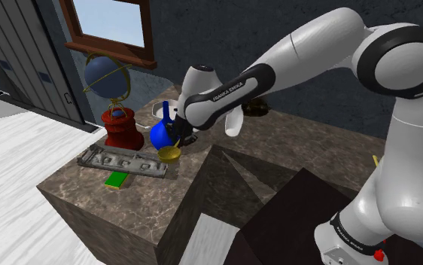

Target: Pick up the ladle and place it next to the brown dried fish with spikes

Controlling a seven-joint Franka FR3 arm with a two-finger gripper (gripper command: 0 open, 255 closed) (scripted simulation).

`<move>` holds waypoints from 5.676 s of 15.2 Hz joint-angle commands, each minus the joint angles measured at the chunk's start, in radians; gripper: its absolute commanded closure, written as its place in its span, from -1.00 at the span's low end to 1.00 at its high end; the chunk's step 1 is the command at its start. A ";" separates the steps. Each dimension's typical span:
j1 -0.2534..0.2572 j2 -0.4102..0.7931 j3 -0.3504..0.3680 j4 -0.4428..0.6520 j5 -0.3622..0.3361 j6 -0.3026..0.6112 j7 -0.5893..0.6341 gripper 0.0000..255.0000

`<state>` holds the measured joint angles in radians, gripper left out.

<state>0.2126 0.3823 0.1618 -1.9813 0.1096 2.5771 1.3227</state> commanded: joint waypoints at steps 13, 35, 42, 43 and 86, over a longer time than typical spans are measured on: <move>-0.235 -0.120 -0.019 -0.148 0.132 -0.016 -0.349 1.00; -0.595 -0.039 -0.159 0.012 0.230 -0.210 -0.887 1.00; -0.699 0.065 -0.199 0.183 0.233 -0.311 -1.008 1.00; -0.714 0.083 -0.204 0.213 0.233 -0.328 -1.022 1.00; -0.974 0.809 -0.228 1.118 0.236 -0.566 -1.212 1.00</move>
<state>-0.7602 1.1742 -0.0672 -0.8791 0.3452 2.0099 0.1113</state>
